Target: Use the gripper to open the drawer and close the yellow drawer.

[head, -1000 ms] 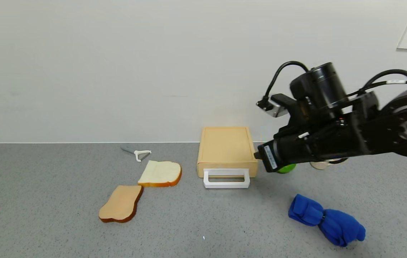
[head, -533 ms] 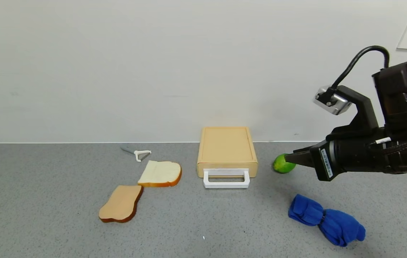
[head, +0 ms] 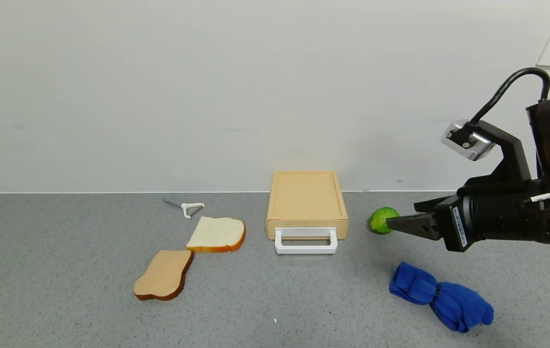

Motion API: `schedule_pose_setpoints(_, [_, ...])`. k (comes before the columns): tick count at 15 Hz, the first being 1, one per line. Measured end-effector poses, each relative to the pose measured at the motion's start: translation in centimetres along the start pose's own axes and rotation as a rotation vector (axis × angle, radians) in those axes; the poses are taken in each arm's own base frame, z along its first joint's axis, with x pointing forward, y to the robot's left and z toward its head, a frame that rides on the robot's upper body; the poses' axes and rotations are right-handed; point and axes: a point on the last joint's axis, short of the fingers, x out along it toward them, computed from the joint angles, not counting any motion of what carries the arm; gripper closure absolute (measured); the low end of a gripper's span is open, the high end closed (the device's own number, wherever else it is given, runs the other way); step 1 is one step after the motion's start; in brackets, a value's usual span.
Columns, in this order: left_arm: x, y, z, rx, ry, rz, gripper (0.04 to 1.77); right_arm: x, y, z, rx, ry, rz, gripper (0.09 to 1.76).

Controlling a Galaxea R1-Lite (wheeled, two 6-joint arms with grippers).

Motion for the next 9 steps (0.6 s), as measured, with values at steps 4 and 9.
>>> schedule_pose_setpoints(4, [0.0, 0.0, 0.0, -0.001, 0.0, 0.0, 0.09, 0.44, -0.05, -0.28, -0.001, -0.067, 0.006, 0.37])
schedule_pose_setpoints(9, [0.0, 0.0, 0.0, 0.0, 0.0, 0.0, 0.09, 0.3, -0.36, -0.94, 0.005, -0.083, -0.004, 0.26])
